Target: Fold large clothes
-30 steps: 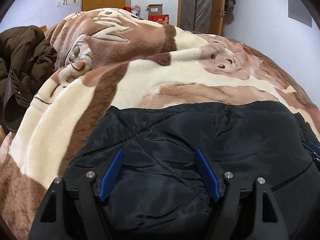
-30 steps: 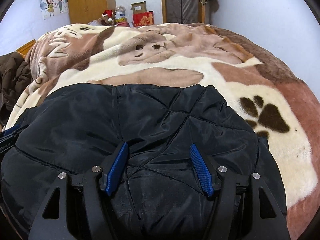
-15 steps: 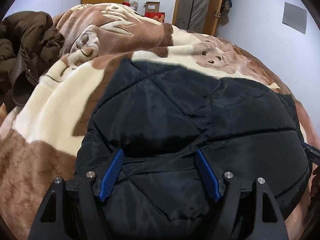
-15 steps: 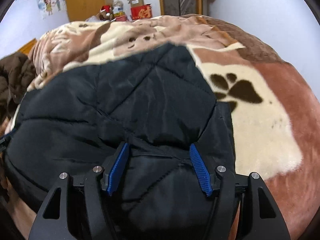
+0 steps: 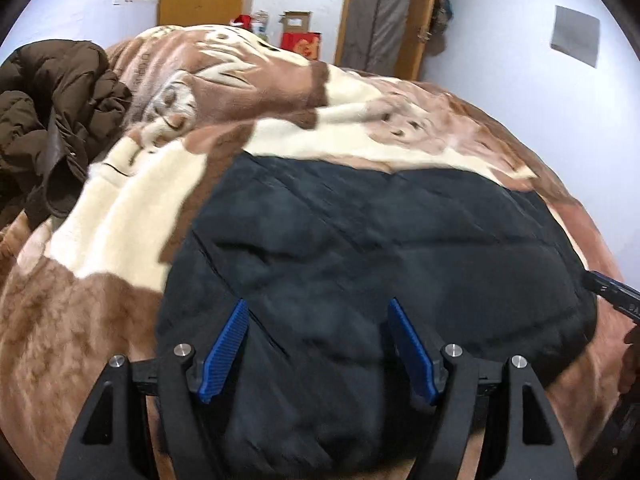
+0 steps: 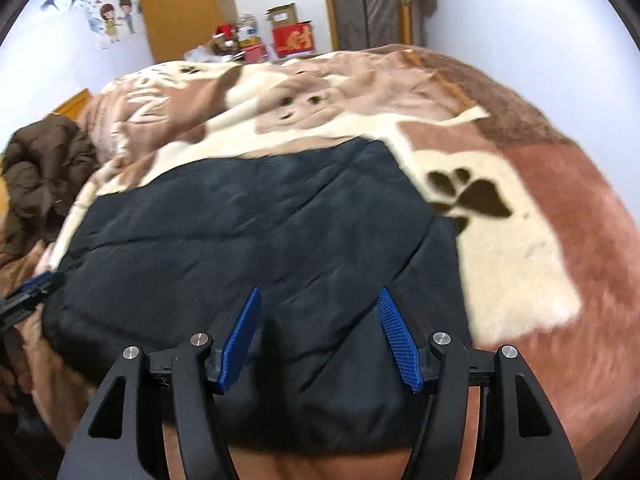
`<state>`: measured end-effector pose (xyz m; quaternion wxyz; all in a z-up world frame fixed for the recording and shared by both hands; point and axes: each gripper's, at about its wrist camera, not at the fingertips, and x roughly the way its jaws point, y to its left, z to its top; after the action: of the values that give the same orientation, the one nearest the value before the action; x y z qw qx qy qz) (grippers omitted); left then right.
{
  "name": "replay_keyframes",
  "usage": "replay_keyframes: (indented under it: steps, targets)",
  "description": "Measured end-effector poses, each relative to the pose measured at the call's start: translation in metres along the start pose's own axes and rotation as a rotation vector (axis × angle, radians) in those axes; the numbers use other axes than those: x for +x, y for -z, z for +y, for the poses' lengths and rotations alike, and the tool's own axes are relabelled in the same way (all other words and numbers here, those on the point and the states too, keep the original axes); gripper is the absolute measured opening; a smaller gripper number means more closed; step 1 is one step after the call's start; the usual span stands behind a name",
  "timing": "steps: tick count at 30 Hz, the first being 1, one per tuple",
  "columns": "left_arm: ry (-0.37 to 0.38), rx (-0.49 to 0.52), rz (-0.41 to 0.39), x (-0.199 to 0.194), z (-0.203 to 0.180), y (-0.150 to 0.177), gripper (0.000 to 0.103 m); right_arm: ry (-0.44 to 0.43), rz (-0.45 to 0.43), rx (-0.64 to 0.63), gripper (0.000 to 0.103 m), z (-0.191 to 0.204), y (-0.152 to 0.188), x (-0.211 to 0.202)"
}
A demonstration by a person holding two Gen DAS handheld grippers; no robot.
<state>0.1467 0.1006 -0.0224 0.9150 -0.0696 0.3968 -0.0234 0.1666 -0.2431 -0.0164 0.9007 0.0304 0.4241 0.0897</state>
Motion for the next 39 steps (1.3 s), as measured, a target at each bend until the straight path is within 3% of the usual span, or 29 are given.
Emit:
replay_keyframes:
  steps: [4,10,13,16,19,23,26,29,39]
  targets:
    - [0.012,0.057,0.042,0.015,-0.029,0.017,0.075,0.040,0.063,-0.086,0.062,0.022,0.019,0.028]
    - [0.009,0.023,0.086,0.032,-0.027,0.015,0.076,0.052,0.113,-0.083,0.062,0.020,0.012,0.039]
    - [0.025,0.001,0.094,0.021,-0.027,0.003,0.074,0.014,0.055,-0.050,0.062,0.020,-0.001,0.017]
    - [0.049,0.026,0.048,0.016,-0.040,-0.018,0.074,-0.004,0.012,-0.057,0.062,0.026,-0.022,0.016]
    - [0.051,0.056,0.037,0.036,-0.058,-0.045,0.074,-0.006,0.005,-0.070,0.062,0.034,-0.047,0.033]
    - [0.023,0.057,0.083,0.077,-0.071,-0.066,0.075,0.014,0.046,-0.093,0.062,0.041,-0.066,0.066]
    - [-0.006,0.063,0.104,0.096,-0.075,-0.066,0.075,0.054,0.090,-0.141,0.062,0.042,-0.061,0.095]
    - [-0.021,0.080,0.108,0.103,-0.078,-0.060,0.075,0.037,0.106,-0.102,0.062,0.034,-0.059,0.106]
    - [-0.022,0.079,0.115,0.105,-0.077,-0.059,0.076,0.022,0.100,-0.111,0.062,0.033,-0.061,0.106]
